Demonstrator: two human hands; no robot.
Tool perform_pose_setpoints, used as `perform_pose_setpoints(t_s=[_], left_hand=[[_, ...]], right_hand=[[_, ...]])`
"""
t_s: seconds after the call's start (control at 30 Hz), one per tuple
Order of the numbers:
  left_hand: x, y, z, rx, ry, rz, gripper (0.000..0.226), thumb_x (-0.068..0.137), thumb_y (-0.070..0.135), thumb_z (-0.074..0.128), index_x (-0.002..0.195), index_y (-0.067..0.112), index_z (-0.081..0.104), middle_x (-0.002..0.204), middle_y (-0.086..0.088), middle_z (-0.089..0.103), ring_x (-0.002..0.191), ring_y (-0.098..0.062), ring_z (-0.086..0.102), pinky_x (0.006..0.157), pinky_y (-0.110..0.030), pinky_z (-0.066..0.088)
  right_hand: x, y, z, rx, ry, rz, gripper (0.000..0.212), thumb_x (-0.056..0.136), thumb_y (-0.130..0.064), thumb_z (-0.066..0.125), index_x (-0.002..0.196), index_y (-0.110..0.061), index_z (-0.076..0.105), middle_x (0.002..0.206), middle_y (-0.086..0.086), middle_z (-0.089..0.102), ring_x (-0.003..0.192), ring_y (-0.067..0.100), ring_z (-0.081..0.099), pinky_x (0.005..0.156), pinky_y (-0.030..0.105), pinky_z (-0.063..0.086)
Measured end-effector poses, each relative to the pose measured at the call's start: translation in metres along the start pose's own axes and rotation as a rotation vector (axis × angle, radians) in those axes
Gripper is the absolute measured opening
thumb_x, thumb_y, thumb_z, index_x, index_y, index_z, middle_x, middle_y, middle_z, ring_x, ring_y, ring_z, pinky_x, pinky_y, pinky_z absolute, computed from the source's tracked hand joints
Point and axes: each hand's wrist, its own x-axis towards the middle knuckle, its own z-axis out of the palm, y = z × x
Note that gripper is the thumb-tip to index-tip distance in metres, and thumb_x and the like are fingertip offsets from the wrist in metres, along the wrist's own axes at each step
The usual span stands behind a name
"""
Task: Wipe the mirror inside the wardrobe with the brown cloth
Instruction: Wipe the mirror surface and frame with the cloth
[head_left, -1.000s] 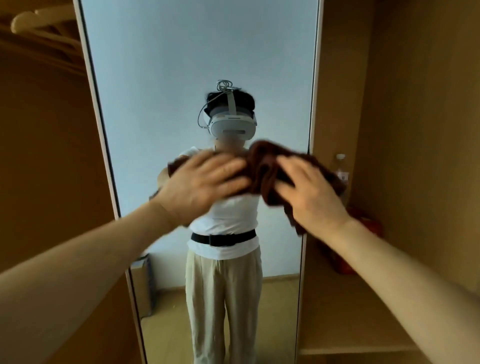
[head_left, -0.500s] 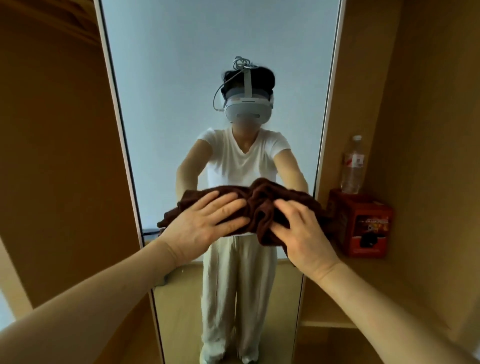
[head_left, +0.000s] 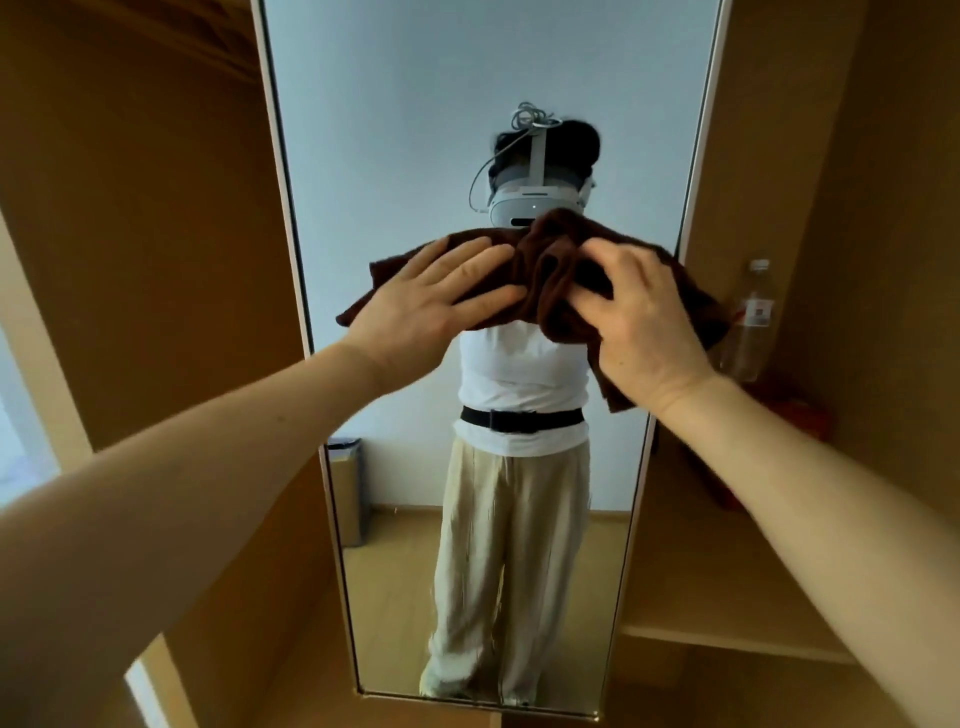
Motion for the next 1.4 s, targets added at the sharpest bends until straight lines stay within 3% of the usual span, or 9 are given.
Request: perform_pose_setpoints(t_s=[0.1,0.3,0.43,0.57,0.67,0.83,1.17,1.27,1.4], left_hand=[[-0.022,0.022,0.019,-0.055,0.044,-0.003,0.074,0.078,-0.011,0.059,0.141,0.022,0.040,0.150,-0.014,0.035,0.140,-0.034,0.029,0.115,-0.051,0.021],[-0.095,0.059,0.035,-0.093,-0.169,0.124,0.064,0.084,0.003,0.039,0.144,0.024,0.038,0.152,-0.012,0.034,0.142,-0.031,0.024,0.117,-0.050,0.012],[-0.090,0.039,0.018,-0.074,-0.228,0.199,0.065,0.079,0.005,0.044,0.142,0.021,0.045,0.149,-0.012,0.039,0.139,-0.033,0.033,0.113,-0.055,0.023],[-0.055,-0.012,-0.004,-0.010,-0.123,0.114,0.073,0.074,-0.006,0.043,0.142,0.021,0.045,0.150,-0.015,0.037,0.139,-0.036,0.032,0.111,-0.058,0.026],[-0.035,-0.045,-0.015,0.021,-0.011,0.045,0.075,0.076,-0.011,0.055,0.142,0.022,0.042,0.150,-0.015,0.036,0.139,-0.036,0.031,0.114,-0.053,0.024],[-0.059,-0.024,0.018,-0.118,0.092,-0.042,0.074,0.079,-0.007,0.066,0.142,0.023,0.042,0.151,-0.014,0.035,0.140,-0.035,0.030,0.114,-0.049,0.023],[-0.137,0.033,0.056,-0.105,-0.096,0.163,0.069,0.082,0.003,0.044,0.147,0.024,0.033,0.153,-0.013,0.031,0.142,-0.031,0.024,0.113,-0.052,0.026],[-0.111,0.018,0.043,-0.093,-0.030,0.131,0.064,0.084,0.000,0.032,0.144,0.021,0.041,0.150,-0.015,0.035,0.140,-0.035,0.030,0.113,-0.052,0.026],[-0.063,0.004,0.032,-0.115,0.130,0.012,0.060,0.085,-0.005,0.054,0.140,0.019,0.047,0.148,-0.017,0.039,0.137,-0.037,0.034,0.112,-0.051,0.028]], right_hand=[[-0.034,-0.020,0.016,0.045,0.026,0.043,0.033,0.091,-0.008,0.044,0.118,-0.011,0.062,0.128,0.016,0.044,0.113,0.036,0.041,0.096,0.046,0.039],[-0.112,-0.068,0.046,0.080,-0.130,-0.003,0.040,0.080,0.000,0.066,0.118,-0.013,0.063,0.127,0.015,0.041,0.111,0.035,0.045,0.094,0.045,0.041],[-0.087,-0.058,0.034,0.079,-0.222,-0.180,0.040,0.084,-0.002,0.044,0.117,-0.014,0.063,0.123,0.016,0.048,0.108,0.034,0.047,0.086,0.047,0.048],[-0.011,-0.037,0.016,-0.001,-0.160,-0.169,0.038,0.079,0.007,0.058,0.113,-0.007,0.065,0.122,0.021,0.053,0.106,0.042,0.050,0.086,0.055,0.045],[0.038,-0.035,0.007,-0.020,-0.042,-0.096,0.037,0.082,0.002,0.048,0.112,-0.008,0.066,0.121,0.022,0.054,0.104,0.044,0.050,0.086,0.054,0.044],[0.013,-0.065,0.034,0.008,0.128,0.056,0.035,0.084,0.001,0.051,0.113,-0.011,0.067,0.121,0.018,0.056,0.106,0.036,0.045,0.087,0.046,0.041],[-0.088,-0.079,0.079,-0.031,-0.009,-0.299,0.031,0.092,-0.015,0.044,0.123,-0.019,0.050,0.125,0.010,0.041,0.111,0.029,0.044,0.093,0.040,0.035],[-0.061,-0.051,0.068,-0.065,0.018,-0.346,0.030,0.090,-0.012,0.047,0.120,-0.016,0.047,0.125,0.013,0.039,0.112,0.032,0.042,0.094,0.044,0.036],[-0.012,-0.022,0.045,-0.145,0.119,-0.264,0.031,0.082,-0.008,0.065,0.111,-0.010,0.056,0.122,0.018,0.047,0.107,0.035,0.043,0.088,0.046,0.034]])
